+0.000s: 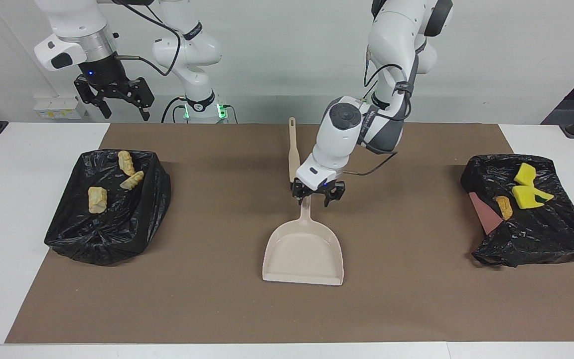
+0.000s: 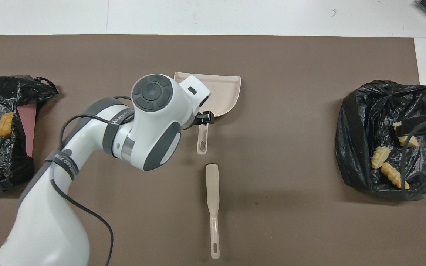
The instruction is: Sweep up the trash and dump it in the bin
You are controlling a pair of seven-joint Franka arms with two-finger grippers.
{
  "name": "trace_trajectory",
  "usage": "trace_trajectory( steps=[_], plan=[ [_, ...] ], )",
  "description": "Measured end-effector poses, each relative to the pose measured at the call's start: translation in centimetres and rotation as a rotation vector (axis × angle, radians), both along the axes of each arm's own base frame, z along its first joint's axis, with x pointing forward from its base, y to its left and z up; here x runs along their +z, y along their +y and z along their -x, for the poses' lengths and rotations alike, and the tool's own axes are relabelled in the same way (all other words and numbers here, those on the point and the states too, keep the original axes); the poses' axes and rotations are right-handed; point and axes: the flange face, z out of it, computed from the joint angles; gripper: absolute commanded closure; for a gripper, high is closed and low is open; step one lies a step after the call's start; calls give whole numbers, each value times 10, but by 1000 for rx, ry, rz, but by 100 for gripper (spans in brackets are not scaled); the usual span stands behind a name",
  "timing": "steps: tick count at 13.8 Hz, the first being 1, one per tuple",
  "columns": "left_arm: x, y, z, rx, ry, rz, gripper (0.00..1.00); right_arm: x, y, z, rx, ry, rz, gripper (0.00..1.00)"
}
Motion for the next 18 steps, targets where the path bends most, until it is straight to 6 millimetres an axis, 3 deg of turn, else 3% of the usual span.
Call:
trace_trajectory(
  steps=[5,8,12,15,16,18],
  plan=[
    [26,119,-53,111,-34,-2,0,0,0,0,2,-2,0,0],
    [43,177,-66,109,-42,-14,0,2,5,0,12,-8,1,0],
    [70,243,-67,20,-31,-41,0,2,10,0,20,-12,1,0],
    [110,309,-57,-1,-38,-56,0,2,5,0,12,-12,1,0],
    [123,323,-51,6,-41,-59,0,2,5,0,11,-12,0,0],
    [145,329,-38,4,-17,-64,0,2,4,0,11,-12,0,0]
  ],
)
